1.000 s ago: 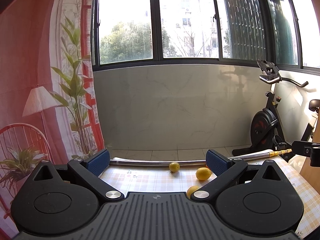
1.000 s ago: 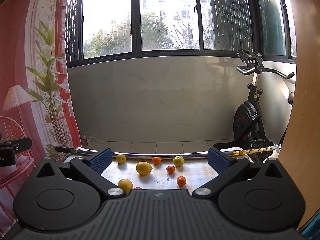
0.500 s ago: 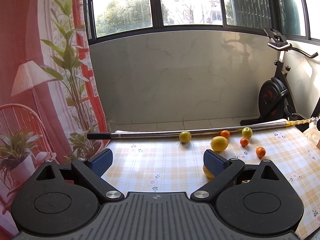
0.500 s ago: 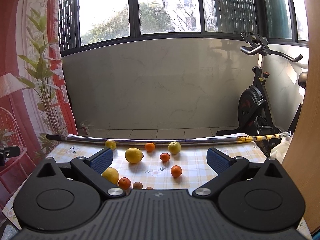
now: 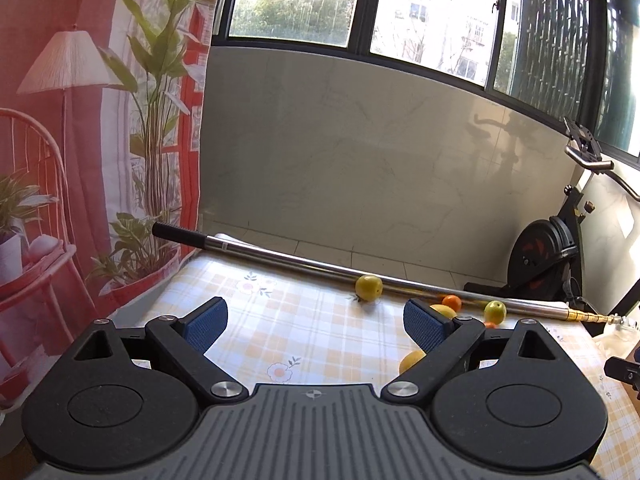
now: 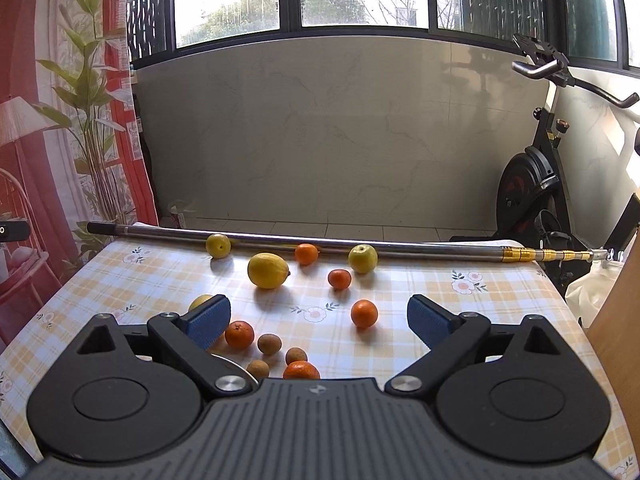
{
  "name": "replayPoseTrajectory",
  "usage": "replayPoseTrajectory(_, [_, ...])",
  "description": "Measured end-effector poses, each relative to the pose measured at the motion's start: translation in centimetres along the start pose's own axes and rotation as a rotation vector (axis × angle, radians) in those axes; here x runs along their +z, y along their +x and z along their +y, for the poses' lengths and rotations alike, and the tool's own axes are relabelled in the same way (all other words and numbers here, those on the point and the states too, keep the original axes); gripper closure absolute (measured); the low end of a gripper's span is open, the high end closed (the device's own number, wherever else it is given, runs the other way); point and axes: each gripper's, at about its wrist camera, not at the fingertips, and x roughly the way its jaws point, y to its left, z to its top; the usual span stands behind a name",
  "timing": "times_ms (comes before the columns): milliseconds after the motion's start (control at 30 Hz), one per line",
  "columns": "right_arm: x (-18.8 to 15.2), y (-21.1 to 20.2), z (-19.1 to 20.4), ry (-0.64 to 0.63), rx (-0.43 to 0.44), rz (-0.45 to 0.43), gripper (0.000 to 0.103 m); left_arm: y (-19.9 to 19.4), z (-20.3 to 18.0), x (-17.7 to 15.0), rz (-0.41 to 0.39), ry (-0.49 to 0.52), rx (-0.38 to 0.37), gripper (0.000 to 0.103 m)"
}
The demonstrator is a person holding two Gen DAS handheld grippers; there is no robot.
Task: Organize fruits
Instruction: 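Move the left tool toward the large grapefruit while the right tool approaches an orange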
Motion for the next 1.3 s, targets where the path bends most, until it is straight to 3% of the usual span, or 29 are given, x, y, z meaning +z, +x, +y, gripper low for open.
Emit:
replayPoseTrajectory(100, [0.0,0.8,-0.6,0.007,0.016,0.031,0.013,1.2,0.4,0.0,0.048,0.006,-0.048,0.008])
replayPoseTrajectory(267, [0.3,1.9,-0.3,-0.042,-0.004,0.052,0.013,3.1,0.3,0.0,0.098,0.05,-0.038,0.007])
replayPoseTrajectory(400, [0.5,2.7,-0.4,-0.043,-0.006,0.058,0.013,4.9,1.3,0.5,0.182,0.01,-0.078,0.007])
replayPoseTrajectory(733, [3.5,5.2,-2.2,0.045,0.018,0.083,0.013,6.3,0.5,4.1,0.123,0.106,-0.051,0.007])
replayPoseTrajectory(867, [5.2,6.0,-3.0,0.087,0.022,0.05,0.013,7.2,-0.6,6.1,0.083,0.135,0.01,0.007])
replayPoseTrajectory(1100, [5.9,9.3,-4.7,0.153,0.007,0.069,0.013,11.9,-3.2,7.6,0.074,0.196,-0.011,0.008])
replayPoseTrajectory(1300, [5.6,12.5,-5.9,0.169,0.004,0.112,0.013,18.8,-5.0,7.1,0.142,0.215,-0.106,0.012])
